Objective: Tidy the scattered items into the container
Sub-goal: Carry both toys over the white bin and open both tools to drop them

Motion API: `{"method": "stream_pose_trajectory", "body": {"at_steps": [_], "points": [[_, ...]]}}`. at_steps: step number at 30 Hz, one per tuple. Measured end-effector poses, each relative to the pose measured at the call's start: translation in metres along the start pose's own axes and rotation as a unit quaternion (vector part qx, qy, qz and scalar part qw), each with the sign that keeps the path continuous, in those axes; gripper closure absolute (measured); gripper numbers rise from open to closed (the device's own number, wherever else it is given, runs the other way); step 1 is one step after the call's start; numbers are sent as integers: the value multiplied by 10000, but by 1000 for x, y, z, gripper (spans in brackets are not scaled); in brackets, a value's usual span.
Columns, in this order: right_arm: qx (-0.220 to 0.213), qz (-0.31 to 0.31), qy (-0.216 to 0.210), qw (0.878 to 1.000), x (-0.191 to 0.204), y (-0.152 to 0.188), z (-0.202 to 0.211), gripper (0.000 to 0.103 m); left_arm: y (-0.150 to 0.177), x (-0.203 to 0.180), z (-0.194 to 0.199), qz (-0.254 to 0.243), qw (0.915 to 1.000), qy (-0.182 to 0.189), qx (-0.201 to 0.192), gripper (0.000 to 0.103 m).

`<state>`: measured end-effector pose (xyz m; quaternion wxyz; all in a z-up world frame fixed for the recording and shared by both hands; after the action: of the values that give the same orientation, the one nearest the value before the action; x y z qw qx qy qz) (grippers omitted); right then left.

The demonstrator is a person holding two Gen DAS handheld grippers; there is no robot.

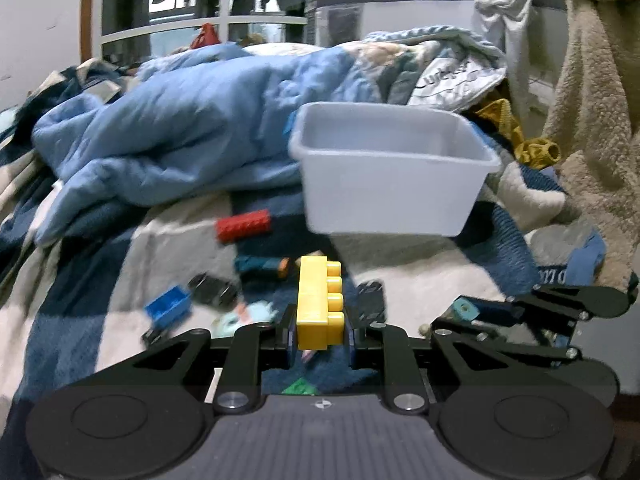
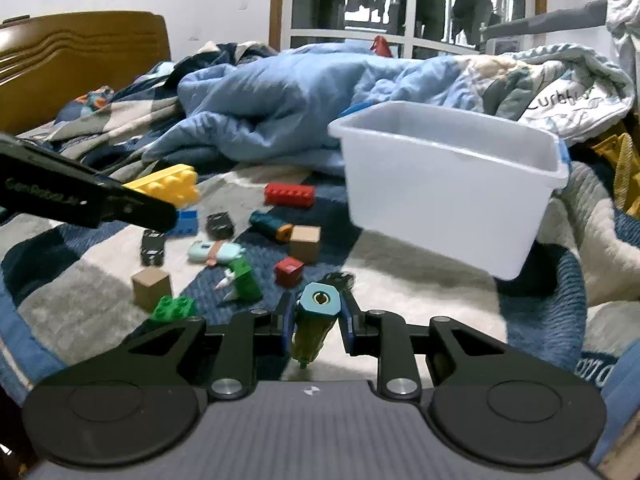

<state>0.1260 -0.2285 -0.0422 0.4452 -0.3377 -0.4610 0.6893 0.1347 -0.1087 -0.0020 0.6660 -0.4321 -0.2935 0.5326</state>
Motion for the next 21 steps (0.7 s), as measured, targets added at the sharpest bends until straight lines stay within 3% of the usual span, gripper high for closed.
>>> {"method": "stream_pose_trajectory", "body": {"at_steps": [10,21], "points": [[-648,291,525,9961,-47,-63,-8,77,-57,-31,-42,-46,9990,298,-316,78],[-1233,215,1152,9854,-122,-139,-37,77,-143,-52,-108,-394,9970,230,-629,78]]}}
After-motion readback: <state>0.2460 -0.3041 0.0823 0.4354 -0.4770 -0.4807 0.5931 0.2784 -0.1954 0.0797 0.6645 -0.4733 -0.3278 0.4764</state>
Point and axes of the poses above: each gripper's, at about its wrist camera, not at the fingertips, and z roughly against the way its jaws point, x to its left, y to its underside, the point moved 10 cm from there along -z, roughly the way its jaws point, and after that the axes turned 12 degrees about -x, right-handed, at the moved point
